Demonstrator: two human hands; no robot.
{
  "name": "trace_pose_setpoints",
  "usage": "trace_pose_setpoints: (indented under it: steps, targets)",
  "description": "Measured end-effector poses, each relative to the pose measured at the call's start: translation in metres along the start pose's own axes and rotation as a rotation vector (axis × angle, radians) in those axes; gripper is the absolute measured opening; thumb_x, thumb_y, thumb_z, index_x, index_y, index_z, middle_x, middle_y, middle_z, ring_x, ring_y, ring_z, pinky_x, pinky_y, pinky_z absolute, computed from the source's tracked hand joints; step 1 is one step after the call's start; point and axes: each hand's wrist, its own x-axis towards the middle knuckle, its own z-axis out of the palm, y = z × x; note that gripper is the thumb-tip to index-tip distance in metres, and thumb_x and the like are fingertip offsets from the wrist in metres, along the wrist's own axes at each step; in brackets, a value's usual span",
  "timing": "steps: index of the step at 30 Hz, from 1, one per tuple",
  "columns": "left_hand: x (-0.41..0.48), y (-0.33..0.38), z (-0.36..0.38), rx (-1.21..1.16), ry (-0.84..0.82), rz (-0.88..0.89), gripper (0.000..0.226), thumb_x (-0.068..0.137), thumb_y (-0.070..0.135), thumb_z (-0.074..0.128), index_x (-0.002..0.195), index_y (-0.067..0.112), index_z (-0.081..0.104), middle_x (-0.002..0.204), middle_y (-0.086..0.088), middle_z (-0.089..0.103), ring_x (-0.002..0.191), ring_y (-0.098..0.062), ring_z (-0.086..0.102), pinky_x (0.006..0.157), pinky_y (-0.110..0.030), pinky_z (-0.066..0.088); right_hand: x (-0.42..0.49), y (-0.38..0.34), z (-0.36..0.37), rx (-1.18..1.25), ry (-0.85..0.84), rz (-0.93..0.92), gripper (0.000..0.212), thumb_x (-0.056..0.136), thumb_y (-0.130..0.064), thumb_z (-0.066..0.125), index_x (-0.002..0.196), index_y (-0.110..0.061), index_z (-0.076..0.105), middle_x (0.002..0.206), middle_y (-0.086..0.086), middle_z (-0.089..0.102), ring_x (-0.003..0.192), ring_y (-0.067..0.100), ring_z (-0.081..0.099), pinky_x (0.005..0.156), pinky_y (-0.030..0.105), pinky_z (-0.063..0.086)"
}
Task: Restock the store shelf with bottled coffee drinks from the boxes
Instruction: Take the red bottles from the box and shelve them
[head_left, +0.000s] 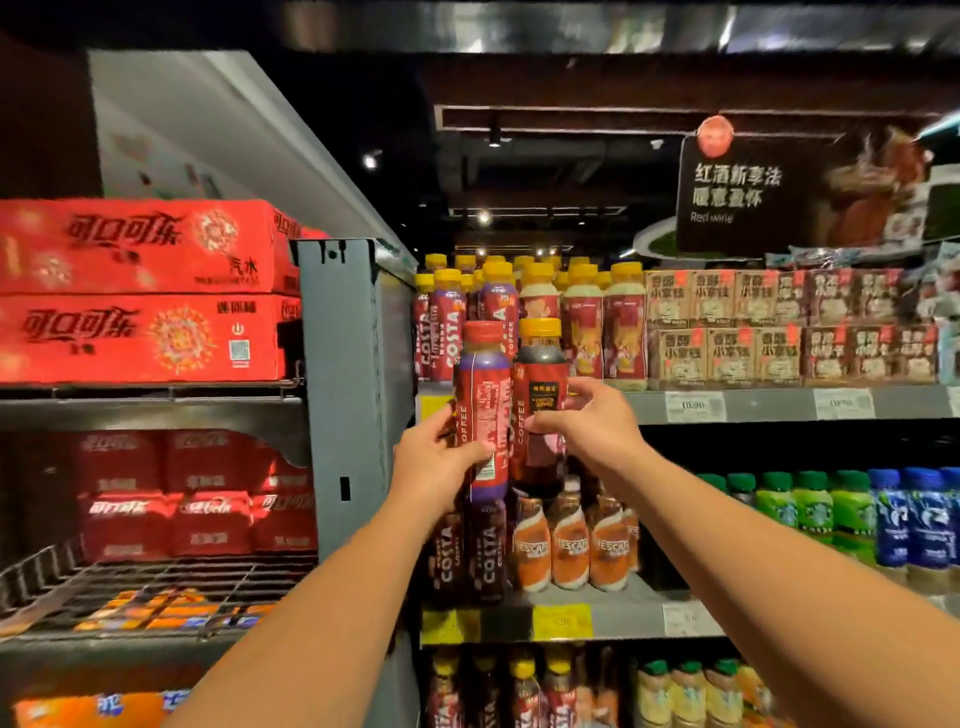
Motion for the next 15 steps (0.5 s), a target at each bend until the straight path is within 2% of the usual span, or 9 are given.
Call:
trace_pose_setpoints:
  steps: [2, 5, 7, 9, 12, 15]
  targets:
    - [0.007, 0.009, 0.001, 0.009, 0.042, 0.01, 0.051, 0.077, 0.001, 0.072, 0.123, 0.018, 0.06, 0.099, 0.005, 0.07, 0.08, 0.002, 0.066, 0.059, -0.009, 0.05, 0.011, -0.006, 0.0, 0.021, -0.021, -0.034, 0.063, 0.066, -0.012, 0.083, 0.123, -0.01, 0.056, 0.106, 0.005, 0.065, 0.093, 0.018, 0.065, 0.081, 0.035, 0.054]
    - [0.016, 0.021, 0.005, 0.023, 0.104, 0.028, 0.059, 0.079, 0.004, 0.071, 0.133, 0.019, 0.053, 0.11, 0.001, 0.068, 0.093, -0.009, 0.066, 0.073, -0.021, 0.055, 0.025, -0.013, 0.001, -0.016, -0.027, -0.083, 0.072, 0.065, -0.019, 0.085, 0.128, -0.009, 0.052, 0.113, 0.004, 0.062, 0.098, 0.02, 0.062, 0.085, 0.035, 0.052]
    - [0.021, 0.028, 0.009, 0.032, 0.148, 0.049, 0.06, 0.081, 0.004, 0.07, 0.136, 0.018, 0.05, 0.114, -0.001, 0.067, 0.098, -0.014, 0.065, 0.083, -0.03, 0.055, 0.033, -0.016, 0.003, 0.0, -0.023, -0.113, 0.076, 0.065, -0.021, 0.086, 0.131, -0.011, 0.05, 0.108, 0.0, 0.059, 0.092, 0.015, 0.06, 0.075, 0.027, 0.049]
    - [0.029, 0.036, 0.011, 0.042, 0.191, 0.07, 0.055, 0.082, 0.004, 0.069, 0.133, 0.019, 0.053, 0.109, 0.001, 0.068, 0.095, -0.013, 0.065, 0.083, -0.031, 0.054, 0.041, -0.02, 0.006, 0.023, -0.022, -0.126, 0.08, 0.064, -0.022, 0.086, 0.134, -0.012, 0.048, 0.107, -0.002, 0.055, 0.092, 0.015, 0.058, 0.073, 0.025, 0.046]
    - [0.044, 0.043, 0.009, 0.087, 0.227, 0.097, 0.046, 0.083, 0.005, 0.068, 0.122, 0.027, 0.058, 0.096, 0.008, 0.068, 0.091, -0.01, 0.065, 0.084, -0.034, 0.054, 0.053, -0.024, 0.015, 0.053, -0.017, -0.121, 0.082, 0.065, -0.022, 0.086, 0.135, -0.011, 0.046, 0.111, 0.001, 0.055, 0.099, 0.022, 0.06, 0.082, 0.036, 0.052]
    - [0.061, 0.049, 0.006, 0.118, 0.259, 0.125, 0.039, 0.084, 0.007, 0.067, 0.106, 0.037, 0.056, 0.087, 0.018, 0.065, 0.087, -0.006, 0.064, 0.084, -0.036, 0.055, 0.064, -0.028, 0.023, 0.111, -0.008, -0.117, 0.078, 0.067, -0.019, 0.085, 0.135, -0.011, 0.048, 0.1, -0.006, 0.055, 0.083, 0.009, 0.057, 0.062, 0.02, 0.044]
